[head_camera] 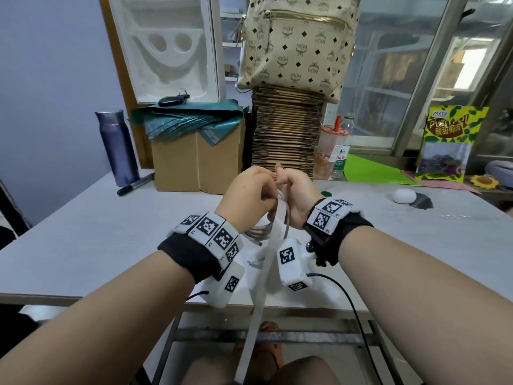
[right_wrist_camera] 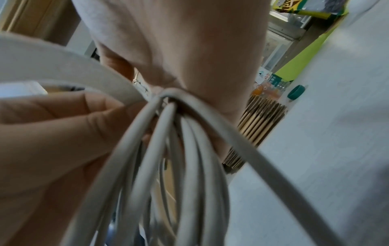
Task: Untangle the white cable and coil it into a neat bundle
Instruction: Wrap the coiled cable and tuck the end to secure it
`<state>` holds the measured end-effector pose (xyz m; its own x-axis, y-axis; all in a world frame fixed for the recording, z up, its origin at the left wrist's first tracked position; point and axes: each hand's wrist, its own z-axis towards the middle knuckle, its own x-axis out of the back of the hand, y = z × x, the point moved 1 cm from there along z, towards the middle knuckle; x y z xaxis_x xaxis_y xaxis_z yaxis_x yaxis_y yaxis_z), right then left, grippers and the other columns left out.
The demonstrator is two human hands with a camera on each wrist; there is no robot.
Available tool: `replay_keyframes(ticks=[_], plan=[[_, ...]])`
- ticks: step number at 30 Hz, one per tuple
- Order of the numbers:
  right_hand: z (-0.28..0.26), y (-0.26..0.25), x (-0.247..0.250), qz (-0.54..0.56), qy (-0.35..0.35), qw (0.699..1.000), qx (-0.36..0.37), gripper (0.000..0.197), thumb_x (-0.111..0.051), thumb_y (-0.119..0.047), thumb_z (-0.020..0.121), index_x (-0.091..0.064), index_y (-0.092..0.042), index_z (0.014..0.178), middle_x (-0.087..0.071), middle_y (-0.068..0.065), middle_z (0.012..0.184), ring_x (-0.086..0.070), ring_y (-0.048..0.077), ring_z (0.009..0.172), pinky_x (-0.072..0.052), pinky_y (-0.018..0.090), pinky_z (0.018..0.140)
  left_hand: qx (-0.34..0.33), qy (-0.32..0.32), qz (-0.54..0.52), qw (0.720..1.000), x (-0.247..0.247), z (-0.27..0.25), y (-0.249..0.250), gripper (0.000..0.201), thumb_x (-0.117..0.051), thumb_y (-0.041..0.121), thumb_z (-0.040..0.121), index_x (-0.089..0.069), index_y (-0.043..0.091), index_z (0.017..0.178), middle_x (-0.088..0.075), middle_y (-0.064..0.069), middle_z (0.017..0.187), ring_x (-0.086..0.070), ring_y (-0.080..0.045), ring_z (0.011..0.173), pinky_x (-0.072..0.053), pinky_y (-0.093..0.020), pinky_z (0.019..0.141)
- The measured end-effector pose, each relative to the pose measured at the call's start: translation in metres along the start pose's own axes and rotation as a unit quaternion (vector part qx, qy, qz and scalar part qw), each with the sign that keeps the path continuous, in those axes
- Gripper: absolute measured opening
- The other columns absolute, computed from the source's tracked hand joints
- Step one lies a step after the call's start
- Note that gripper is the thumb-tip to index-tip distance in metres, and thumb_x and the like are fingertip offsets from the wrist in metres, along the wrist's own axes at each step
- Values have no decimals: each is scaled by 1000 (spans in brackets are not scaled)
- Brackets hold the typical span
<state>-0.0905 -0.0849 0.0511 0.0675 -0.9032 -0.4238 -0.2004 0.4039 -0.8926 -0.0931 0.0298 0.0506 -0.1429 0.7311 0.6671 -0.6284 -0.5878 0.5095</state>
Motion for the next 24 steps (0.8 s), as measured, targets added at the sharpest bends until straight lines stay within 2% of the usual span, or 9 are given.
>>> replay_keyframes(ticks=[2,5,7,9,12,15,19,22,24], plan=[[-6,-1,-1,-73,-35,997,-7,44,-42,-41,93,-59,-8,116,-59,8,76,-57,16,53,-44,20,47,15,-33,62,997,0,1,3,11,-63,9,80,-68,18,82,-57,6,123,-52,-16,113,-36,-34,101],[-5,-1,0,-226,-24,974,-9,74,-31,-74,84,-65,-12,105,-58,5,60,-52,13,41,-41,19,42,13,-95,28,995,-1,3,4,20,-62,5,78,-70,16,92,-61,2,113,-57,-16,103,-42,-35,96],[0,1,3,-267,-8,964,-8,85,-22,-79,81,-65,-8,98,-52,6,55,-46,15,43,-38,19,42,11,-86,-9,996,2,2,5,15,-63,2,77,-71,11,87,-63,1,93,-58,-10,83,-46,-24,81],[4,2,6,-266,-6,964,-12,87,-17,-83,78,-61,-7,77,-48,6,54,-45,16,45,-37,20,43,12,-65,12,998,5,1,6,9,-62,6,80,-68,12,79,-63,3,78,-54,-5,70,-42,-16,67],[7,5,10,-249,14,968,-23,84,-16,-83,77,-52,-9,62,-47,5,47,-45,17,42,-38,20,44,-18,-79,71,994,5,2,9,11,-58,9,84,-68,8,81,-64,1,76,-56,-12,74,-46,-24,71],[9,3,13,-217,23,975,-41,85,-21,-85,75,-57,-8,68,-51,5,43,-52,19,41,-42,22,45,5,-74,66,995,2,1,9,11,-51,7,90,-60,10,84,-59,3,77,-54,-14,74,-44,-26,70],[6,-1,9,-95,4,995,-35,75,-27,-70,89,-56,-7,117,-60,6,56,-61,16,44,-47,21,42,46,-18,3,999,2,1,6,13,-48,3,91,-60,9,92,-59,2,78,-58,-17,74,-49,-24,68],[3,1,8,-69,-9,997,-41,46,-42,-49,95,-61,-9,107,-62,9,74,-61,20,61,-53,26,53,105,44,-25,993,4,4,-1,16,-45,4,93,-58,13,91,-56,5,72,-54,-9,60,-41,-6,51],[1,4,11,-126,-19,991,-52,37,-48,-43,93,-63,-13,108,-64,10,85,-61,21,69,-53,30,63,147,83,-48,984,8,5,-9,17,-42,4,94,-55,15,89,-54,9,71,-53,-7,62,-40,-5,50]])
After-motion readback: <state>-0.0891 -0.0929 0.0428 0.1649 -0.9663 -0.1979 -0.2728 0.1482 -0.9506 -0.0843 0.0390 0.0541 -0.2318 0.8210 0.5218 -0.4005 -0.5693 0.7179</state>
